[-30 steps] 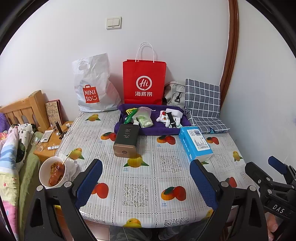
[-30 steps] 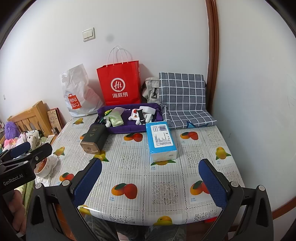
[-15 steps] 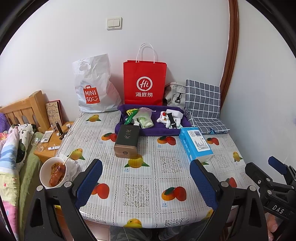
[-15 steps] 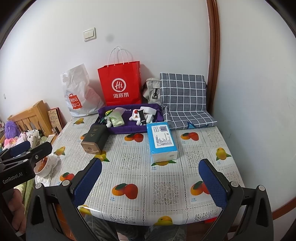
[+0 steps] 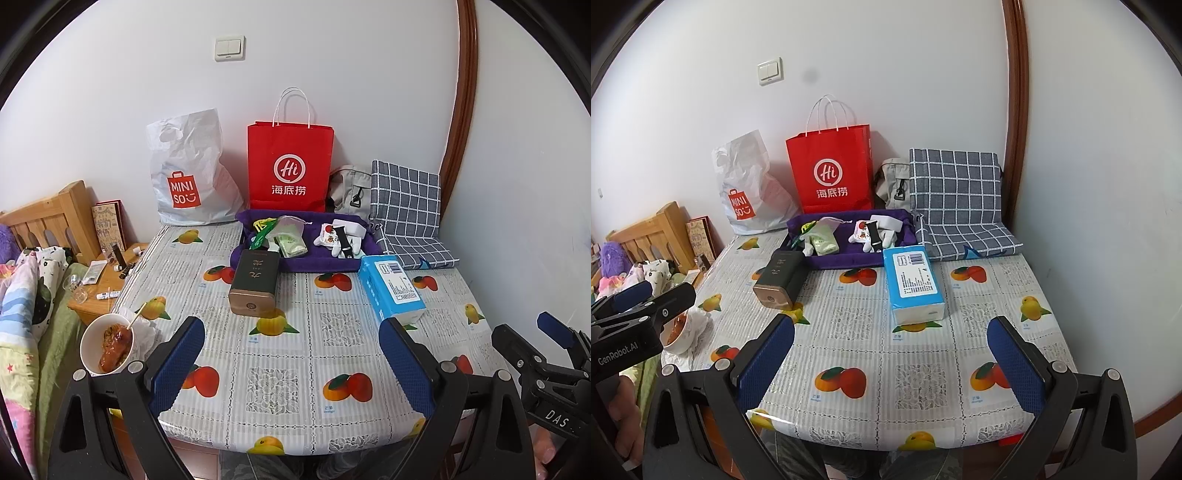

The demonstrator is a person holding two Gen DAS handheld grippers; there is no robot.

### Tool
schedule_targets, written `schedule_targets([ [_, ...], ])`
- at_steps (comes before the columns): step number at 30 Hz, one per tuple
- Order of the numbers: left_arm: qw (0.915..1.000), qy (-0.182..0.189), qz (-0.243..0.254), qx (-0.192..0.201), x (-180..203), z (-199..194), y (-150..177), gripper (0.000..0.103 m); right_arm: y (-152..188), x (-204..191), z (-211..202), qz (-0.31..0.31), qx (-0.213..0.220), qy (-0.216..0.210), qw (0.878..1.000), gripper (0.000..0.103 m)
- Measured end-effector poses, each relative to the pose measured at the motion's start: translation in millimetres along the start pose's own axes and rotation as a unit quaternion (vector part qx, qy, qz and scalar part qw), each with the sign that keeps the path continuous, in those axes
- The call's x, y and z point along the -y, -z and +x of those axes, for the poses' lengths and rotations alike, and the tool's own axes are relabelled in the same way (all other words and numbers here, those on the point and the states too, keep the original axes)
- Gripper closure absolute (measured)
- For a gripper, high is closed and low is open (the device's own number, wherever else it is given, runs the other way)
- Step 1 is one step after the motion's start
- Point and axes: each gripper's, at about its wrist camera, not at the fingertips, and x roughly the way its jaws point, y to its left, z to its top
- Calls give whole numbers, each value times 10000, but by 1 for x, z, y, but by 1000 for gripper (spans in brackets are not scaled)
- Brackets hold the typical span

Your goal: Organize soft objects

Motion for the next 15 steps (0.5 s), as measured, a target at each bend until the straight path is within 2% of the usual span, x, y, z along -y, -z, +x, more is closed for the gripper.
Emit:
schedule_targets([
  [15, 10000, 5, 4, -1, -2, 0, -1, 7, -1, -1, -2, -14, 28, -10, 10000, 0],
])
